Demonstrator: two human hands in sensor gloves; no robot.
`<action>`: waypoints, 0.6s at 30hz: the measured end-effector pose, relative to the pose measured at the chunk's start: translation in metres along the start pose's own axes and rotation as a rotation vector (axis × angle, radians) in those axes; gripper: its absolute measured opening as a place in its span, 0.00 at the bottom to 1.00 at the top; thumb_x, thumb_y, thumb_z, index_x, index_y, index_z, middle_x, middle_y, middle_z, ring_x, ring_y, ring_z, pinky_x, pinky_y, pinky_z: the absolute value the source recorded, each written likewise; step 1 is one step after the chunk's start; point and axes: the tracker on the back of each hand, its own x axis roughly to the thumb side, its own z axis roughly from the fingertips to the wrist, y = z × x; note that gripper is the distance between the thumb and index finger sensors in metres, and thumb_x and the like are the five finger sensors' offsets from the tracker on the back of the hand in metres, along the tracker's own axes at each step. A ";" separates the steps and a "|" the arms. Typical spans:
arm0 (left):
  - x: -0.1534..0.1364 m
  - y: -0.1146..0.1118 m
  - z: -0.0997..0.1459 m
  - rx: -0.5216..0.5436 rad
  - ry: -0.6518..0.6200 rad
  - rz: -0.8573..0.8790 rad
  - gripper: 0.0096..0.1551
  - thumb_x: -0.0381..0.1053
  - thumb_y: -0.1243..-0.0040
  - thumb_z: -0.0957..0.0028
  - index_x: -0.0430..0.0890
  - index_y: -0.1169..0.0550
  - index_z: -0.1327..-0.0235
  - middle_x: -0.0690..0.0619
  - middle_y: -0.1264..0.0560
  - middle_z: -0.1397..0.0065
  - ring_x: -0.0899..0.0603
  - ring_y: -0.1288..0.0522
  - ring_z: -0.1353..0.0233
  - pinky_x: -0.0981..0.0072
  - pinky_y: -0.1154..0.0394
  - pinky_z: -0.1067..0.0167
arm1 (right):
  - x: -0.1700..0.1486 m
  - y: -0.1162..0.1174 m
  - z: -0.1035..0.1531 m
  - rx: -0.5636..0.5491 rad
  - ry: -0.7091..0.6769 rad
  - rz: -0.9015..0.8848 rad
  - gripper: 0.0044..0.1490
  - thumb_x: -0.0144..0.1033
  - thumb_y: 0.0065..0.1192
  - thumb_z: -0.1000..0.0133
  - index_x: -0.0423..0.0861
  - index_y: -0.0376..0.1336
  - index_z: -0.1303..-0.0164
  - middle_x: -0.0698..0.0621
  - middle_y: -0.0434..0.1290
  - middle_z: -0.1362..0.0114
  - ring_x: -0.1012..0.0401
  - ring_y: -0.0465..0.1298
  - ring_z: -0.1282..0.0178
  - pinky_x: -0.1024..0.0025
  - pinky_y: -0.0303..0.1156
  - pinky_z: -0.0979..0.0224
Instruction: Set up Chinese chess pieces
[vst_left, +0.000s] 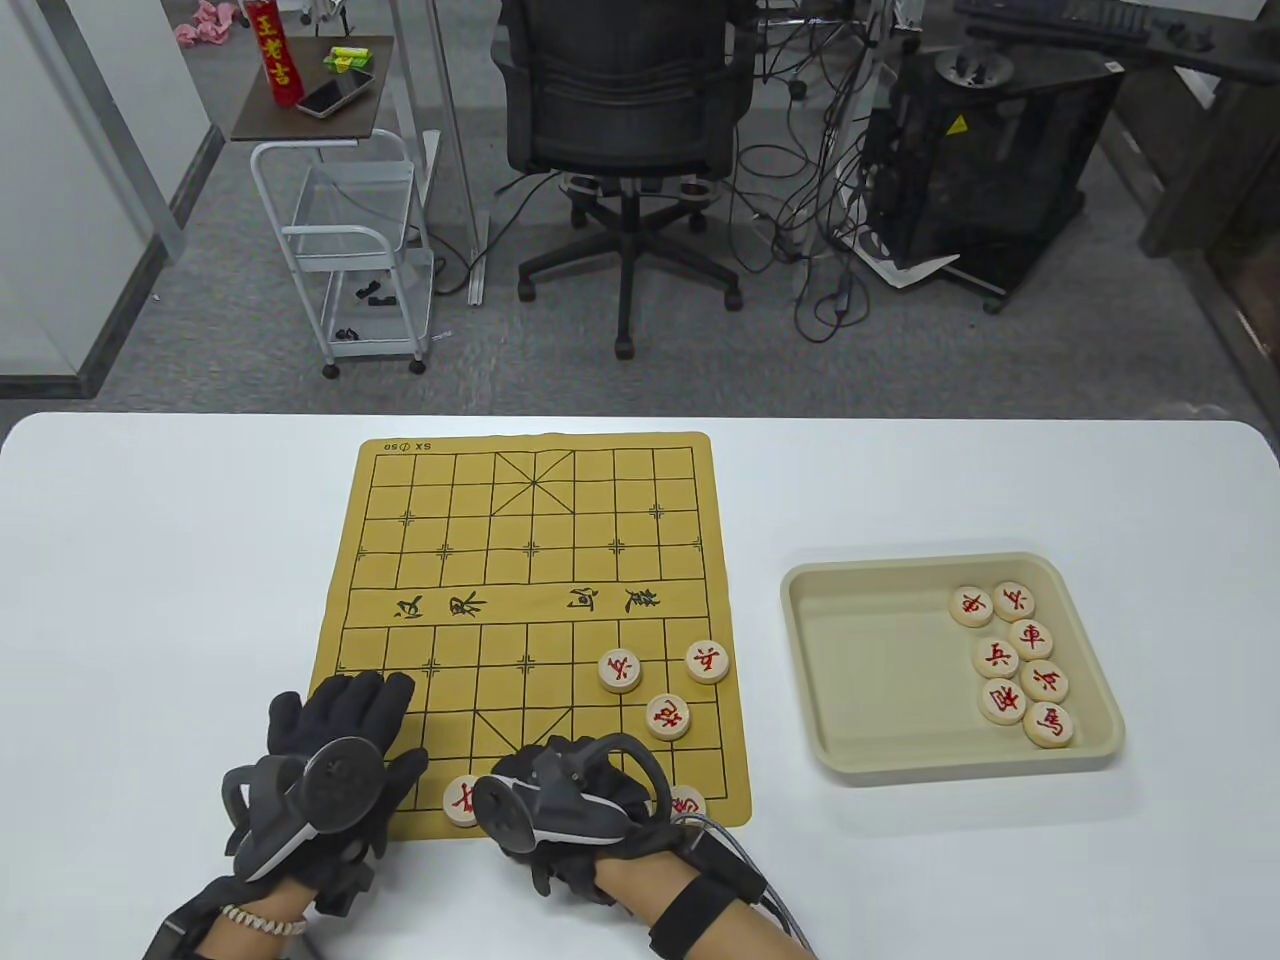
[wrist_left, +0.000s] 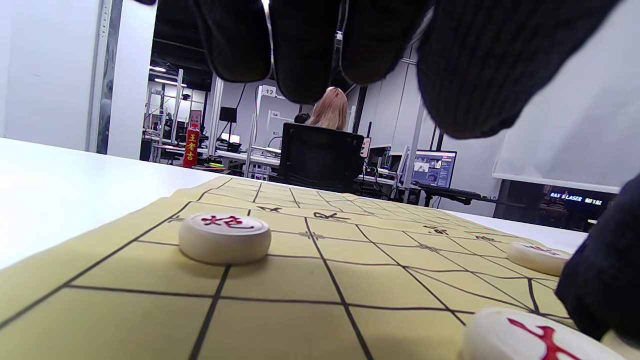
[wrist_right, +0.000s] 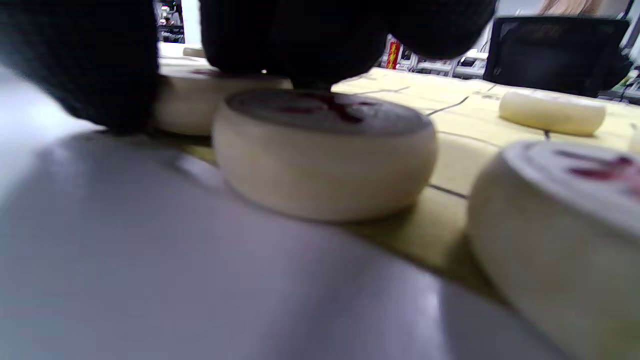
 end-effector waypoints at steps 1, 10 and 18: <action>0.000 0.000 0.000 -0.002 0.000 -0.001 0.46 0.64 0.32 0.58 0.56 0.35 0.24 0.46 0.33 0.17 0.31 0.34 0.17 0.23 0.49 0.26 | -0.001 -0.001 0.001 0.026 0.002 -0.004 0.41 0.59 0.81 0.59 0.55 0.67 0.37 0.51 0.76 0.30 0.63 0.81 0.48 0.62 0.78 0.42; 0.001 -0.001 0.000 -0.009 -0.001 -0.009 0.47 0.64 0.32 0.58 0.56 0.35 0.24 0.46 0.33 0.17 0.31 0.34 0.17 0.23 0.48 0.27 | -0.115 -0.045 0.028 -0.126 0.381 -0.062 0.41 0.56 0.78 0.54 0.55 0.66 0.31 0.47 0.72 0.24 0.59 0.79 0.41 0.59 0.76 0.37; 0.004 -0.004 -0.001 -0.018 -0.005 -0.029 0.46 0.64 0.32 0.58 0.57 0.35 0.24 0.46 0.33 0.17 0.31 0.34 0.17 0.23 0.48 0.27 | -0.279 -0.037 0.089 0.122 0.941 0.310 0.40 0.49 0.77 0.50 0.52 0.65 0.27 0.45 0.68 0.20 0.55 0.76 0.34 0.53 0.73 0.32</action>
